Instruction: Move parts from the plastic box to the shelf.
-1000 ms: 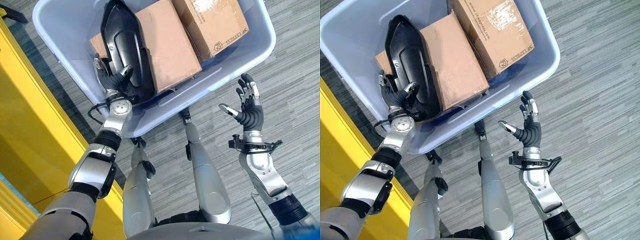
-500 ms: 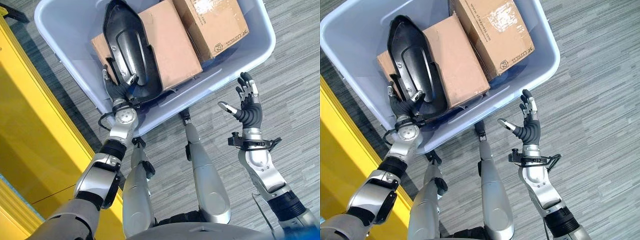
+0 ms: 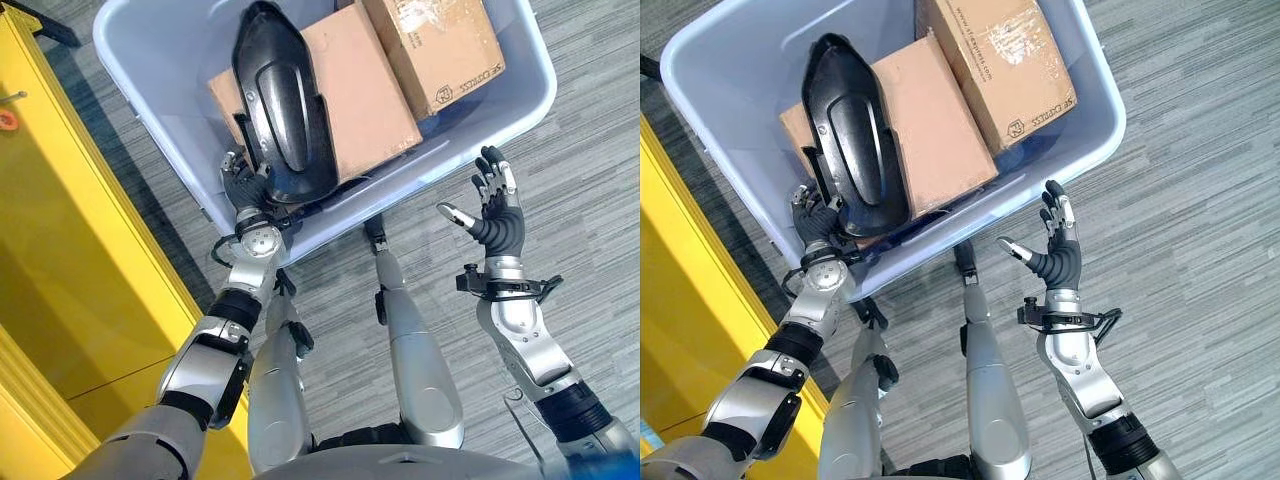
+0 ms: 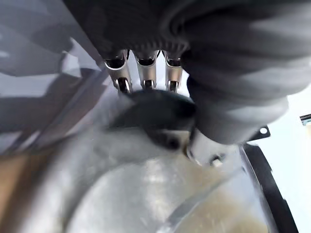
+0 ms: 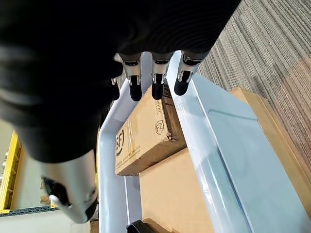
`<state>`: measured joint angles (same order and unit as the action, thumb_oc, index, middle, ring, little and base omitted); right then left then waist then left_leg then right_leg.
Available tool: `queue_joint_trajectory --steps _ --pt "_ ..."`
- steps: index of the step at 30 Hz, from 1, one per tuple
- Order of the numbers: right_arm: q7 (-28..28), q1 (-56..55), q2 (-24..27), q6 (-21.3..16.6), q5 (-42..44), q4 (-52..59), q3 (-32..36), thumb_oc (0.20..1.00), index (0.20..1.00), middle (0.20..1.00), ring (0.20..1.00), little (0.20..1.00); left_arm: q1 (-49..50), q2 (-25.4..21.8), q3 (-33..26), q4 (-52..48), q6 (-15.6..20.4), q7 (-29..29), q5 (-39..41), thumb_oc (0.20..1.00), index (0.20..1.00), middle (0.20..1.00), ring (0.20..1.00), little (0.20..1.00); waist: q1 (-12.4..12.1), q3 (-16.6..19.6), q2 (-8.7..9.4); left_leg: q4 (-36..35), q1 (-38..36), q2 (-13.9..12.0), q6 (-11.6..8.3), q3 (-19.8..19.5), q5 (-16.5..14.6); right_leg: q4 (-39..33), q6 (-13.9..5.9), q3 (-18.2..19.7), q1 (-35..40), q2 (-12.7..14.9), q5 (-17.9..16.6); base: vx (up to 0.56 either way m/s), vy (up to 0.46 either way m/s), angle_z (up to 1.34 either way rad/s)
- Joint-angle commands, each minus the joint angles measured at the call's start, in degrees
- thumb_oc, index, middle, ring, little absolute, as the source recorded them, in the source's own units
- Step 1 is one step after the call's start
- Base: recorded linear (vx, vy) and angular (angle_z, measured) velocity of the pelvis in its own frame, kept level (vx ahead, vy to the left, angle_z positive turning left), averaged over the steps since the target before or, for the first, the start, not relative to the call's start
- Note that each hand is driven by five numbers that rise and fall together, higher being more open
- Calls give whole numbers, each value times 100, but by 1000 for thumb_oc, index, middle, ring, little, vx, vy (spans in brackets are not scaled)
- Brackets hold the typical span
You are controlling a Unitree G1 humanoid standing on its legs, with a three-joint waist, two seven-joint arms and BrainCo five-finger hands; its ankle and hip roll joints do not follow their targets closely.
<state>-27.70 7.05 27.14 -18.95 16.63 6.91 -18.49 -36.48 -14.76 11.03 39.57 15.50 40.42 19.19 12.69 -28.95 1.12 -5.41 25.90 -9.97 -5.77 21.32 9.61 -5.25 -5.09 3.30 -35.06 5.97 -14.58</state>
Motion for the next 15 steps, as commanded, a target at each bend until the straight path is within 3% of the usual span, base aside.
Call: queue_joint_trajectory --steps 1,15 --pt "-50 32 -3 -162 -1 65 250 1000 1000 1000 1000 1000 232 -407 -177 515 -145 11 23 200 200 200 200 200 -32 28 126 267 -489 -283 -366 -408 -489 573 -579 -204 384 499 713 0 0 0" --pt "-69 13 22 -160 18 53 252 1000 1000 1000 1000 1000 161 -430 -221 530 -170 48 83 200 200 200 200 200 -35 16 131 288 -473 -283 -359 -428 -500 587 -575 -203 365 483 716 0 0 0"
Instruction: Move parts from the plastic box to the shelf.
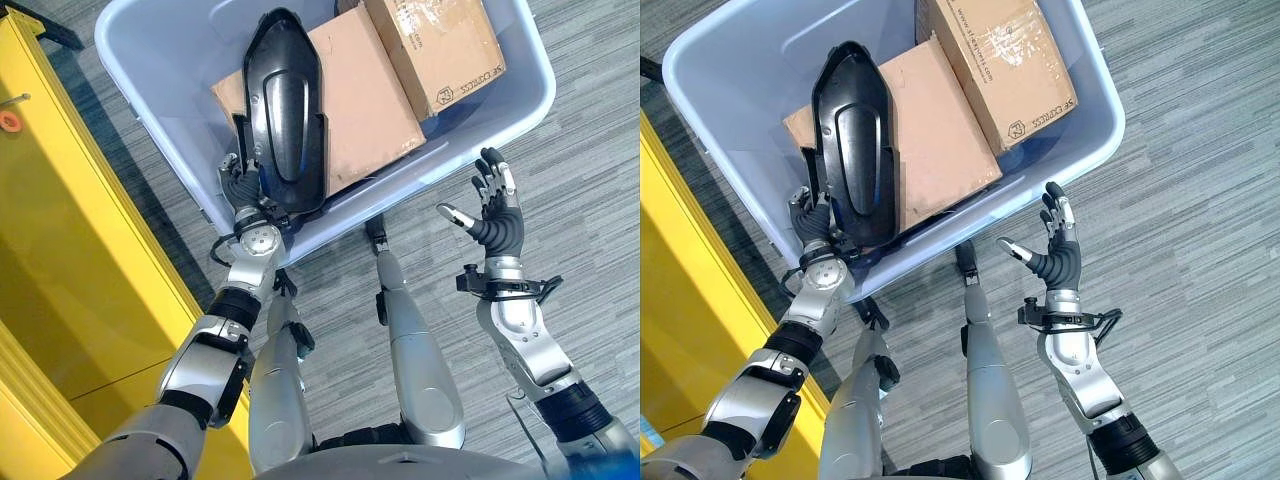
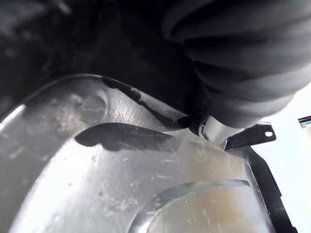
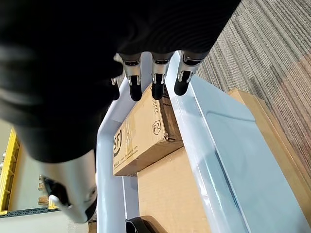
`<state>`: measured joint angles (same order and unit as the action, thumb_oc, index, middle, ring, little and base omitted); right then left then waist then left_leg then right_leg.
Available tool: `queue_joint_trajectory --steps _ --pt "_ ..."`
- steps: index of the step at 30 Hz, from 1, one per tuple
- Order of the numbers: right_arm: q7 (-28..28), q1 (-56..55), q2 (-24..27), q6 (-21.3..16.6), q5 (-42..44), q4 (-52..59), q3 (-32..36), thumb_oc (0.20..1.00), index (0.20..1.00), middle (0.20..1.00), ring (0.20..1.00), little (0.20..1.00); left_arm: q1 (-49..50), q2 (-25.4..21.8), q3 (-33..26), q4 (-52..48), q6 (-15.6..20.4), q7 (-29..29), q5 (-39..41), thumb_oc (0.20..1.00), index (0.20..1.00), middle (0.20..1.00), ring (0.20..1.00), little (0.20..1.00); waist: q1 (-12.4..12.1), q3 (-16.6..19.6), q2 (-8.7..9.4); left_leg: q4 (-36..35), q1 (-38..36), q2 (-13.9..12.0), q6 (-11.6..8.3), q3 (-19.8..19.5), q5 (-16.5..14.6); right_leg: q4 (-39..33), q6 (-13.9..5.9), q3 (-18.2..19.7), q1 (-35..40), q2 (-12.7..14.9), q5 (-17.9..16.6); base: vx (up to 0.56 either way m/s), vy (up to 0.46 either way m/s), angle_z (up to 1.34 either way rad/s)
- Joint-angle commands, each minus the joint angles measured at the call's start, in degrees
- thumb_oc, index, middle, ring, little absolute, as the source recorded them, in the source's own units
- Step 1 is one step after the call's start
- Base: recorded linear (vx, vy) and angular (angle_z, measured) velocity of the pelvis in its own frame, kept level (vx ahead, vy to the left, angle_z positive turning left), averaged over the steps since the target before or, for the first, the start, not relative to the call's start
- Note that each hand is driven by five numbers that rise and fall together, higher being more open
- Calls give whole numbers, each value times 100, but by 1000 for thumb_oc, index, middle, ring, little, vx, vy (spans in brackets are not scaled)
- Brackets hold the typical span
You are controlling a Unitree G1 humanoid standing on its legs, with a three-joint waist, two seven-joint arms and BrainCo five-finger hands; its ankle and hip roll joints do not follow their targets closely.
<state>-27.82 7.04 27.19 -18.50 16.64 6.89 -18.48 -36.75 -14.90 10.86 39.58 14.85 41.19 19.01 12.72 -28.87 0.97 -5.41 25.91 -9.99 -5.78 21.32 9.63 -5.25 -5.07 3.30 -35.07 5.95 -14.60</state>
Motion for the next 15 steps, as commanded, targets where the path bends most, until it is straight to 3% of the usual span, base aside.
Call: queue_joint_trajectory --steps 1,9,10,15 --pt "-64 15 21 -210 22 51 249 1000 1000 1000 1000 1000 191 -413 -221 527 -95 -16 119 200 200 200 200 200 -44 9 144 293 -473 -279 -357 -433 -506 589 -573 -208 371 486 719 0 0 0" --pt "41 -56 53 -255 163 68 308 1000 1000 1000 1000 1000 442 -542 -302 325 -79 1 -86 200 200 200 200 200 -73 43 123 301 -515 -252 -348 -469 -517 596 -561 -234 445 502 726 -11 -3 0" --pt "58 -75 71 -281 186 106 348 1000 1000 1000 1000 1000 583 -611 -385 71 -19 21 -105 200 200 200 200 200 -83 36 132 320 -464 -239 -314 -439 -384 605 -526 -233 399 516 608 -85 -19 2" --pt "133 -142 98 -297 232 174 447 1000 1000 1000 1000 1000 919 -789 -619 -566 137 100 -212 200 200 200 200 200 -145 112 96 286 -537 -211 -311 -459 -387 601 -529 -273 493 530 628 -17 -4 0"
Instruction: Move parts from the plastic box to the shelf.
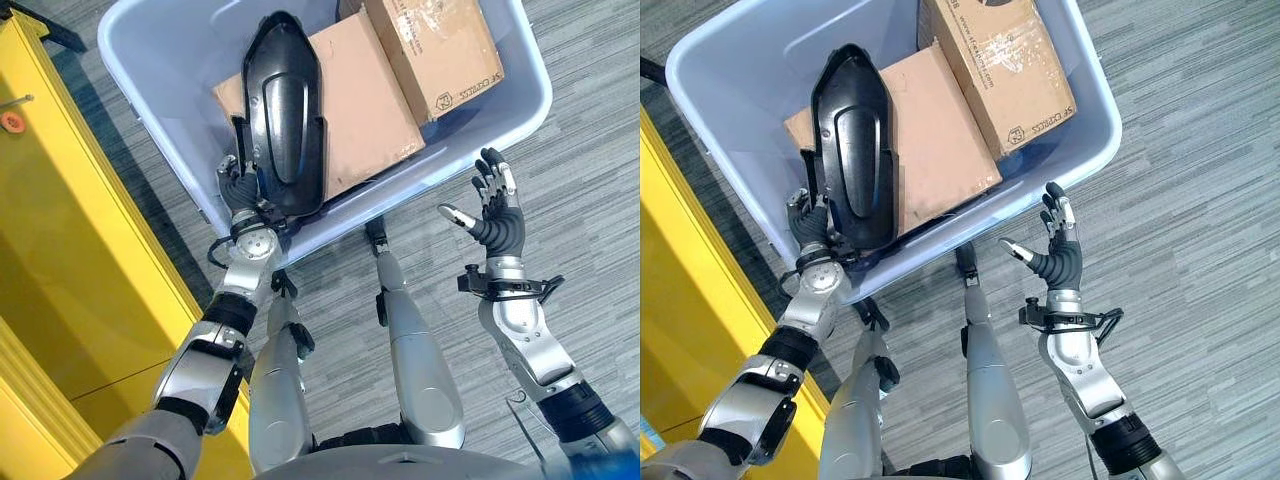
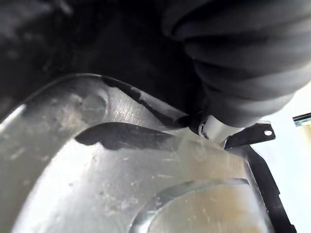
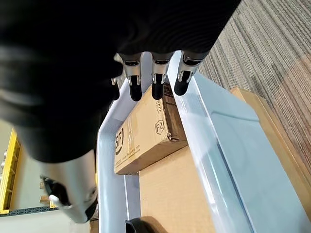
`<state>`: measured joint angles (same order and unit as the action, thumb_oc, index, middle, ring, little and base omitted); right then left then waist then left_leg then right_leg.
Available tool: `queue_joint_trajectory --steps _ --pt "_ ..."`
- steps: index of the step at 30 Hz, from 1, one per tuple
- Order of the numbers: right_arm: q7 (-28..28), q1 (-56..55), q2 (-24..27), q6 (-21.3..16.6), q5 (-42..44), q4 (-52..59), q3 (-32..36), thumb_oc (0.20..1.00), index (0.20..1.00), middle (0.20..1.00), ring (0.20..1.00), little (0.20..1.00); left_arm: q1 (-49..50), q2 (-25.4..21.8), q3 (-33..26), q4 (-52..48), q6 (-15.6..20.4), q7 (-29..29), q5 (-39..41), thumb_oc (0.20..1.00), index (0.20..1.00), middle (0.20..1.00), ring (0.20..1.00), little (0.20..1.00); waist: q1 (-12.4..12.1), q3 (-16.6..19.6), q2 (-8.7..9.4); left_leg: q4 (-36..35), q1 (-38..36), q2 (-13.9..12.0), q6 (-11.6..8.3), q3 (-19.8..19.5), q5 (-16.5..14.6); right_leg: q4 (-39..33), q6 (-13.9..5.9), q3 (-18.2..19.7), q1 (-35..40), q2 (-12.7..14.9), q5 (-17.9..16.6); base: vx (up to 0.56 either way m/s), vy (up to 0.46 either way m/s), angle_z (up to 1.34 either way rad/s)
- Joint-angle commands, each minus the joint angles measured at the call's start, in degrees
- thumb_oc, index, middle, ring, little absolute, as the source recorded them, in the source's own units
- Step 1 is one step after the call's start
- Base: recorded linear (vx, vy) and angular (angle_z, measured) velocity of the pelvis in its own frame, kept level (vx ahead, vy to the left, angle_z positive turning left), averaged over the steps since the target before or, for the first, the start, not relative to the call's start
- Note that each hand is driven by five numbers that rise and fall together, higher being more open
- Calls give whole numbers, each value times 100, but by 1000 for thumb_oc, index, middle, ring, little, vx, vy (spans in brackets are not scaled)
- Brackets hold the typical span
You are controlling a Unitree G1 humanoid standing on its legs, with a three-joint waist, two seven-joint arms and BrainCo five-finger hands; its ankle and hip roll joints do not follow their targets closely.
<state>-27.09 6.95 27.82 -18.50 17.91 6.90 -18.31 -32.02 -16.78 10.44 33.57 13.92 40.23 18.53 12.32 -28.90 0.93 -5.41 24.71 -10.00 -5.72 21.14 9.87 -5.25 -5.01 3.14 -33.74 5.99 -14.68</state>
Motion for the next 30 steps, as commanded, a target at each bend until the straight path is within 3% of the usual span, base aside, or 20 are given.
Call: queue_joint_trajectory --steps 1,15,30 --pt "73 -141 40 -303 114 192 446 1000 1000 1000 1000 1000 499 -648 -646 -94 255 230 -194 200 200 200 200 200 -110 125 96 282 -430 -209 -318 -444 -413 603 -535 -257 375 531 640 0 14 3" --pt "399 -427 119 -318 333 367 710 1000 1000 1000 1000 1000 1113 -911 -1172 -2181 500 246 -807 200 200 200 200 200 -202 334 12 252 -673 -188 -313 -501 -475 600 -546 -305 660 583 700 0 5 3" --pt "698 -575 85 -264 513 384 800 1000 1000 1000 1000 1000 1386 -988 -1256 -3031 668 -140 -963 200 200 200 200 200 -279 571 -67 152 -947 -168 -298 -630 -468 579 -561 -399 1017 650 764 6 -1 4"
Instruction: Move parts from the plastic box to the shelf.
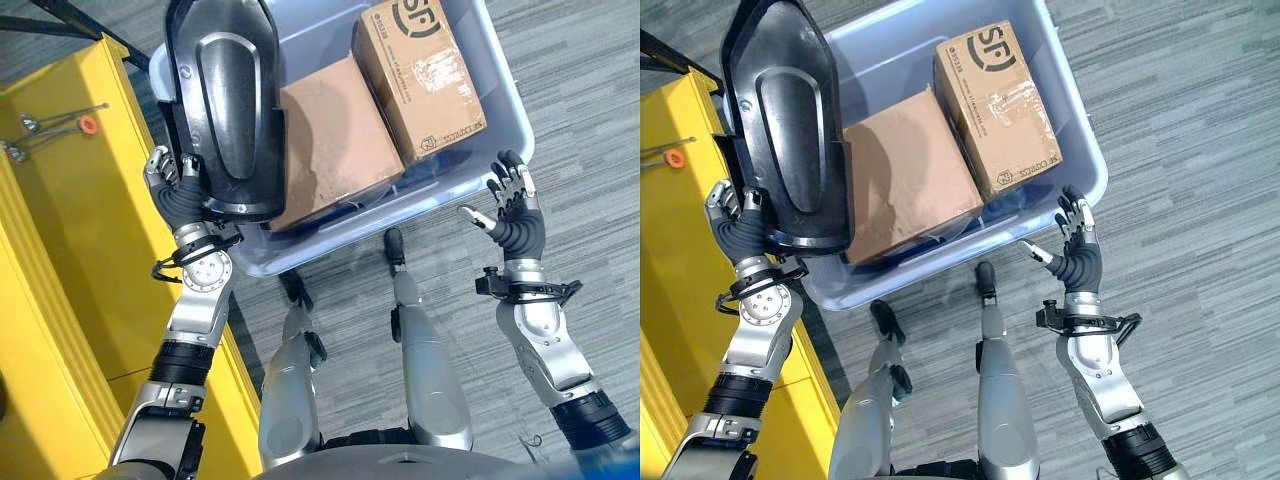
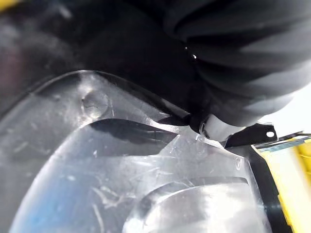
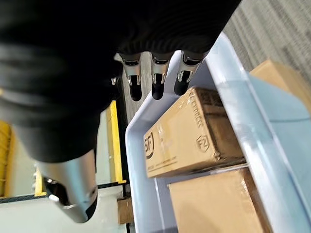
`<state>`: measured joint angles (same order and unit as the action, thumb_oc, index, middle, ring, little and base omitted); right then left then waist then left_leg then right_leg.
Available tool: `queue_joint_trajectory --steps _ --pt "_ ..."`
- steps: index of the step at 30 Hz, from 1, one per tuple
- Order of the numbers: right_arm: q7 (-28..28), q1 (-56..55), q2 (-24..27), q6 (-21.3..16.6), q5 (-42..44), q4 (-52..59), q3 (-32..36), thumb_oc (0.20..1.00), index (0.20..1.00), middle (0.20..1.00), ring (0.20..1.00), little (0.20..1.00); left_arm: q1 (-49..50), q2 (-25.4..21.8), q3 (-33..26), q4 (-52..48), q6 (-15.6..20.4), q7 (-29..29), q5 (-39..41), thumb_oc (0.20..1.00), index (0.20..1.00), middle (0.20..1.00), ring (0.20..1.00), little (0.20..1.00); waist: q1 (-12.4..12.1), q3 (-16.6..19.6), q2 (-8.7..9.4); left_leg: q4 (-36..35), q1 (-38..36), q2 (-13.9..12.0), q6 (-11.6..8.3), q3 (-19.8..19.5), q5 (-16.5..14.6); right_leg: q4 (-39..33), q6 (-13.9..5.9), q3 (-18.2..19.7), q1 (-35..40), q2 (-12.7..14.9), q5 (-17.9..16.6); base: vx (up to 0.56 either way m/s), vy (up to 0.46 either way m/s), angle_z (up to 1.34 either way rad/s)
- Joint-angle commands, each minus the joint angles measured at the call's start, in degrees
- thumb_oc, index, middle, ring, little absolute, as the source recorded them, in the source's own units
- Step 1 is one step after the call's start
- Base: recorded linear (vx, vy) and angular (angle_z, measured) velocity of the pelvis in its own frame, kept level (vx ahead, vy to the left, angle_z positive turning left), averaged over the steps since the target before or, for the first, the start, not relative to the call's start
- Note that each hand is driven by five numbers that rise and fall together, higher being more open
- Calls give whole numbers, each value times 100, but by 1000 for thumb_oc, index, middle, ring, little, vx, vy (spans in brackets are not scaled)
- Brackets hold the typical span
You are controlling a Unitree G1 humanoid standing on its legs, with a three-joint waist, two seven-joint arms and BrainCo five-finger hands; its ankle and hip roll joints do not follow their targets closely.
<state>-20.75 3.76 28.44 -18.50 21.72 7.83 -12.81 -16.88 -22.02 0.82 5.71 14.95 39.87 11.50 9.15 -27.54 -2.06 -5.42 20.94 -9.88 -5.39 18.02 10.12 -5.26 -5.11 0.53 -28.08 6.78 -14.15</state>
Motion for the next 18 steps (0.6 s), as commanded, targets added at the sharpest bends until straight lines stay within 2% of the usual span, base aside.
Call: queue_joint_trajectory --steps 1,5,11,14,18 --pt "84 -270 23 -244 125 282 268 1000 1000 1000 1000 1000 -84 -478 -292 -341 596 -175 -235 200 200 200 200 200 22 468 220 140 -615 -173 -331 -343 -493 582 -558 -154 513 590 726 19 -4 3" --pt "124 -289 2 -209 136 241 286 1000 1000 1000 1000 1000 75 -475 -313 -556 660 -362 -130 200 200 200 200 200 -22 547 187 126 -718 -172 -325 -401 -499 582 -560 -189 660 619 758 17 -8 8" --pt "377 -344 11 -18 175 130 317 1000 1000 1000 1000 1000 837 -539 -336 -904 717 -1084 287 200 200 200 200 200 -174 857 78 99 -1121 -234 -321 -581 -506 665 -531 -332 1156 649 968 56 -32 20" --pt "588 -316 -14 110 204 2 292 1000 1000 1000 1000 1000 1297 -543 -278 -893 640 -1622 566 200 200 200 200 200 -301 1065 -2 109 -1474 -406 -337 -758 -484 828 -450 -510 1584 490 1268 36 -121 24" --pt "773 -188 7 192 186 -43 165 1000 1000 1000 1000 1000 1615 -480 -362 -941 594 -1874 816 200 200 200 200 200 -431 1274 -41 96 -1688 -632 -360 -853 -374 1088 -350 -570 1763 238 1563 -5 -132 20"
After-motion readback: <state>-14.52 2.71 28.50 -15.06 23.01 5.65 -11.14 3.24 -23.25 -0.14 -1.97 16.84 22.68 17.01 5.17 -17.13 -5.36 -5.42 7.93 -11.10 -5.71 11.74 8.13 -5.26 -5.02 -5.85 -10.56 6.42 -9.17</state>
